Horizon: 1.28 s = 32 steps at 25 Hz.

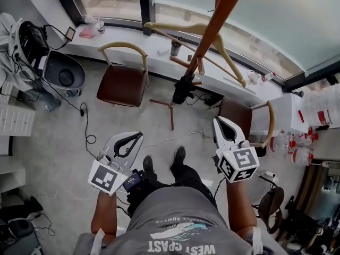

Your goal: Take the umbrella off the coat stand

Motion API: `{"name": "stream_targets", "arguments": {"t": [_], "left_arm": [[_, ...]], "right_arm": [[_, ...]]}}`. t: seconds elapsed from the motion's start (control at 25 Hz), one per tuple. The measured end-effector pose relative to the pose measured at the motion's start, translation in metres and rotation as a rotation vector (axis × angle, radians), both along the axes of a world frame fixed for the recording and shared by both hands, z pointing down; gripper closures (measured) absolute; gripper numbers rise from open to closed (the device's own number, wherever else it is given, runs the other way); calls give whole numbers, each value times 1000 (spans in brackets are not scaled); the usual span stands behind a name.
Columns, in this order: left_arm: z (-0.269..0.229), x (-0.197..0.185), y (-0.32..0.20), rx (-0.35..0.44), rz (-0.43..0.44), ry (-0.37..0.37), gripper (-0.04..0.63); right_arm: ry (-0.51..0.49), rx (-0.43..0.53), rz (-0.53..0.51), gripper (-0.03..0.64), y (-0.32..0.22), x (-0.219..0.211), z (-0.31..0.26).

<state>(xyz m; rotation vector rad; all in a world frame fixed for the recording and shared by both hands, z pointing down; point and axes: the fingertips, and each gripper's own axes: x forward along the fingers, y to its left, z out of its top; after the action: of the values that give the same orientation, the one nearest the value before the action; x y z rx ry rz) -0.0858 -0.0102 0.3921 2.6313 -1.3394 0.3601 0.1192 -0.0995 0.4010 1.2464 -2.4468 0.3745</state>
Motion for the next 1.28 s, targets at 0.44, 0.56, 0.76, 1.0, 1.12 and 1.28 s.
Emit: {"name": "stream_targets", "arguments": {"t": [0.44, 0.56, 0.76, 1.0, 1.12, 1.28], "left_arm": [[23, -6, -14, -31, -13, 0, 594], [28, -9, -16, -32, -17, -5, 594], [35, -13, -13, -42, -29, -14, 594], [46, -16, -11, -53, -48, -9, 594], [52, -16, -10, -65, -55, -2, 594], [59, -18, -12, -82, -67, 0, 594]], "right_arm": [[17, -34, -11, 606, -25, -13, 33], [19, -40, -15, 604, -29, -17, 41], [26, -55, -22, 602, -32, -20, 54], [36, -67, -27, 600, -38, -22, 67], [43, -77, -32, 597, -41, -24, 75], [46, -90, -40, 592, -48, -28, 85]]}}
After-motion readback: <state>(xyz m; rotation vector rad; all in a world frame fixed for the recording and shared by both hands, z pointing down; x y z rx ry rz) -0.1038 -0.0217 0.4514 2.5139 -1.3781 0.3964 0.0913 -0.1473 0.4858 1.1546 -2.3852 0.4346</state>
